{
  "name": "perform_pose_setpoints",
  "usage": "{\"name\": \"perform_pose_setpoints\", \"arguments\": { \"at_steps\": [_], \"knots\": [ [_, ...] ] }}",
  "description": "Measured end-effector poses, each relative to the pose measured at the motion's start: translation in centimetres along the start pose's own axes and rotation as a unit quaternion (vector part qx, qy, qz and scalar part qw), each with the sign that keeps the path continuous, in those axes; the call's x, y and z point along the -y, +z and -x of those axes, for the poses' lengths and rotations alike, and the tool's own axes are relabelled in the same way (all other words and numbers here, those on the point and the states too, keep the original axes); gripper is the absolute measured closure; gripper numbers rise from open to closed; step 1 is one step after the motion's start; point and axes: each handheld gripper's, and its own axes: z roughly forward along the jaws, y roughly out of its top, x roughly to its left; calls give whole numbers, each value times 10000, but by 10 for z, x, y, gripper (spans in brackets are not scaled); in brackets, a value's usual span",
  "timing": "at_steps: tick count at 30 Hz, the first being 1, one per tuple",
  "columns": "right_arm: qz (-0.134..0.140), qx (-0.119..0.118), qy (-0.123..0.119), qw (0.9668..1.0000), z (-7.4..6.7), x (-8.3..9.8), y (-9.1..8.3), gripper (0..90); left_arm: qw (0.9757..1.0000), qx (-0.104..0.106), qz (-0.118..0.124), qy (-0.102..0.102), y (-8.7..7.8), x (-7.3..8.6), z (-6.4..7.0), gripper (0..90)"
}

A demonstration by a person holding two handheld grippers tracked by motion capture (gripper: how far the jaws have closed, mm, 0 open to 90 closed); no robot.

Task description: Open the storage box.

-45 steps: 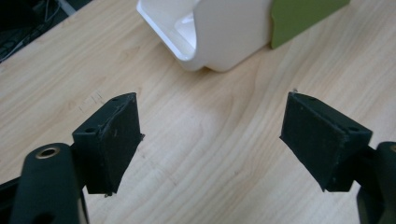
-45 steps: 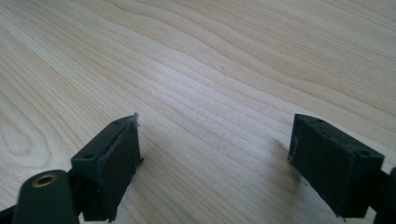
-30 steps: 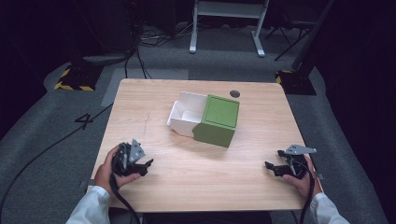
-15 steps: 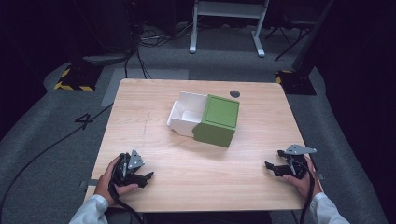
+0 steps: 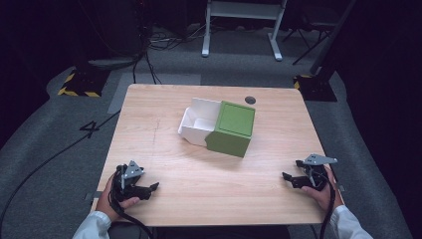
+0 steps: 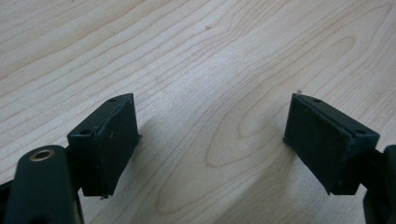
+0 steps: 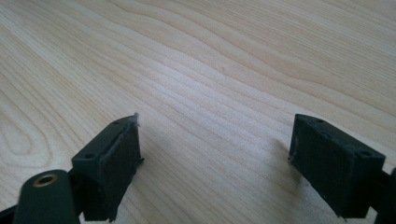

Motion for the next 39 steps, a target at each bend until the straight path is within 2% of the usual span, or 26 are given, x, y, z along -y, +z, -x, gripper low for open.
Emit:
{"name": "perform_pose_setpoints", "arguments": {
  "at_steps": [14,39],
  "knots": [
    [-3,-29,-9,10000,0,0,0,165,10000,2,4,-44,1,0,0,168],
    [-2,-25,-13,10000,0,0,0,164,10000,31,-21,22,2,-2,-2,159]
  ]
}}
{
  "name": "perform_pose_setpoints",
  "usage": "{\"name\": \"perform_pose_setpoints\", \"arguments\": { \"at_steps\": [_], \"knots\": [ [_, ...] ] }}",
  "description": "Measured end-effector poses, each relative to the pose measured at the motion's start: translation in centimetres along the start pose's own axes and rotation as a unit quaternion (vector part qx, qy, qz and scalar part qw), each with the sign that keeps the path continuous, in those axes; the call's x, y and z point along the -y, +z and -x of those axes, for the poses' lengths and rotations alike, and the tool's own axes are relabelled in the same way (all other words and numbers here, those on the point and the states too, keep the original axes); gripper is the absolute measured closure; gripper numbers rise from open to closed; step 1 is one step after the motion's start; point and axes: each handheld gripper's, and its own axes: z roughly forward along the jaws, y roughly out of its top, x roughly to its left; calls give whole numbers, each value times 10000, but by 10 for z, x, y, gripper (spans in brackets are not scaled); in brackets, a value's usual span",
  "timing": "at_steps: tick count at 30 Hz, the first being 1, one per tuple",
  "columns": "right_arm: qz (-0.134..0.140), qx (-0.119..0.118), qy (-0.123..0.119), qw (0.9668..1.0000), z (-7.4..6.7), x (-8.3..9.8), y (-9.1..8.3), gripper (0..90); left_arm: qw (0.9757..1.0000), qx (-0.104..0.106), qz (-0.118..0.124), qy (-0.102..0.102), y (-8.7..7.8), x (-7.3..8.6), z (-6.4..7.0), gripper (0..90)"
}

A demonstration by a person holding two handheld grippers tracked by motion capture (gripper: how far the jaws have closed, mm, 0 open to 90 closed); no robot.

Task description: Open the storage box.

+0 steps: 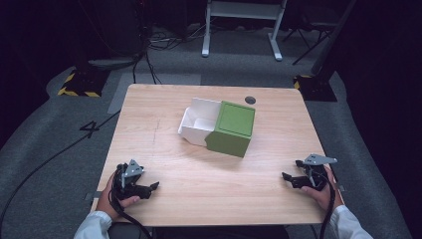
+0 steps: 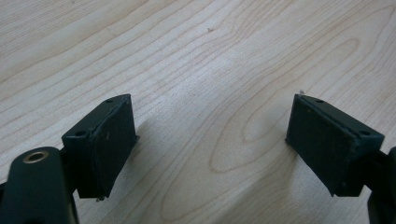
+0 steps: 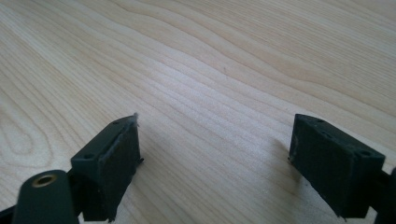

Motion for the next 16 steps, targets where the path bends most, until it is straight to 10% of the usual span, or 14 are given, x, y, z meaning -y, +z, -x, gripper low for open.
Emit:
{"name": "perform_pose_setpoints", "arguments": {
  "at_steps": [16],
  "knots": [
    [4,-29,-43,10000,1,0,0,164,10000,-24,7,-2,0,0,0,160]
  ]
}}
